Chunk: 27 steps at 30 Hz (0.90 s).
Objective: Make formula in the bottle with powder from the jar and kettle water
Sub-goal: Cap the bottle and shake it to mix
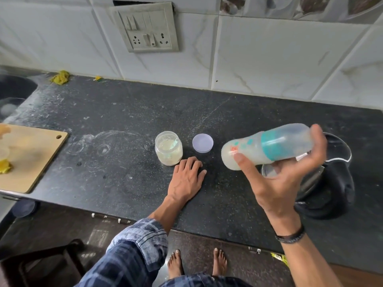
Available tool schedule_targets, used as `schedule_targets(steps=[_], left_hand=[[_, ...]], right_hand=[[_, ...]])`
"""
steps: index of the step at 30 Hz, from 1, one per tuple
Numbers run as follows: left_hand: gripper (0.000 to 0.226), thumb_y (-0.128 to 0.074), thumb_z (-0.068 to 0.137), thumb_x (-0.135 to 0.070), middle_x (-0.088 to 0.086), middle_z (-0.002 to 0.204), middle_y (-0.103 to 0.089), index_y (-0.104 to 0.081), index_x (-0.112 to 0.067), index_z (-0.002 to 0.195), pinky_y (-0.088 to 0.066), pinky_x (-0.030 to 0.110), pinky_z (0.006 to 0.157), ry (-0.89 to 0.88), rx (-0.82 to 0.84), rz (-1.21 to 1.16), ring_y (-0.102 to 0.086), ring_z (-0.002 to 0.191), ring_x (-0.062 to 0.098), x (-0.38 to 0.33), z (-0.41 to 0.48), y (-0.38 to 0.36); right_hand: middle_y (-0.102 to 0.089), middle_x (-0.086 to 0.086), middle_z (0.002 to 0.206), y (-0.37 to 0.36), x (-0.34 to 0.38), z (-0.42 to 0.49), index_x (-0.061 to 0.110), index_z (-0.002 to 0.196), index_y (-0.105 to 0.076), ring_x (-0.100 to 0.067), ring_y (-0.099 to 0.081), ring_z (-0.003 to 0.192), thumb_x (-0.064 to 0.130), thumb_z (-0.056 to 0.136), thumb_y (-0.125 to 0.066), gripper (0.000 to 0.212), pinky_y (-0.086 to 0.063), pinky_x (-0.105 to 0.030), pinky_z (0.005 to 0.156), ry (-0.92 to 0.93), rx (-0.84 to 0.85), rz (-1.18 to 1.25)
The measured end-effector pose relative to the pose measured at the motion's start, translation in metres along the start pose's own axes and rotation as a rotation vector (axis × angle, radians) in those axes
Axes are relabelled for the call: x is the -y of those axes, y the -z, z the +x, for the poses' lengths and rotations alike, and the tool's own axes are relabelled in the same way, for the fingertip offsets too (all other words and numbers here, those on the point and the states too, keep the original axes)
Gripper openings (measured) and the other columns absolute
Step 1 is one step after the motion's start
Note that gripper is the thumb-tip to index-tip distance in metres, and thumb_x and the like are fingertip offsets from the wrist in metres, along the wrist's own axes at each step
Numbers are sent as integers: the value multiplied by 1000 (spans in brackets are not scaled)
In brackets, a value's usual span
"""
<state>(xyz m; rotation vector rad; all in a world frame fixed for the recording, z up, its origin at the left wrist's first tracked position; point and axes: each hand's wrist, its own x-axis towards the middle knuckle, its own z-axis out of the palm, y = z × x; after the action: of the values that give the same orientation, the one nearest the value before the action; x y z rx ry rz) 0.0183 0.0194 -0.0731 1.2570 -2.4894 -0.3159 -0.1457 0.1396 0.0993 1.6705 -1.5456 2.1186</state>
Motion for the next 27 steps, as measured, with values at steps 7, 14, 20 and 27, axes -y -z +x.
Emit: schedule_targets(steps=[7, 14, 20, 27], left_hand=[[29, -48, 105, -44, -2, 126, -54, -57, -20, 118, -44, 41, 91, -1, -8, -2, -50, 105, 23, 0, 0, 0], [38, -42, 105, -46, -1, 131, -54, -55, -19, 129, -43, 40, 94, -16, 20, 32, -50, 109, 25, 1, -1, 1], [41, -43, 106, -46, 1, 131, -55, -56, -17, 132, -44, 41, 93, -8, 23, 28, -51, 108, 26, -1, 0, 3], [30, -47, 106, -44, -1, 126, -55, -57, -20, 119, -43, 41, 91, -11, -9, 23, -51, 105, 24, 0, 0, 1]], right_hand=[[-44, 28, 147, -1, 9, 4, 25, 152, -27, -4, -56, 128, 13, 71, -96, 107, -57, -30, 100, -33, -42, 25], [-52, 23, 137, -15, 9, -6, 36, 145, -33, -17, -67, 114, 13, 71, -99, 101, -62, -50, 90, -263, 105, -21], [-45, 25, 146, -18, 11, -2, 25, 150, -24, -7, -62, 123, 7, 73, -95, 106, -60, -34, 97, -142, -11, 47], [-35, -8, 158, -3, 15, 12, 0, 150, -18, -38, -51, 135, 20, 77, -96, 108, -55, -46, 105, 20, -198, 44]])
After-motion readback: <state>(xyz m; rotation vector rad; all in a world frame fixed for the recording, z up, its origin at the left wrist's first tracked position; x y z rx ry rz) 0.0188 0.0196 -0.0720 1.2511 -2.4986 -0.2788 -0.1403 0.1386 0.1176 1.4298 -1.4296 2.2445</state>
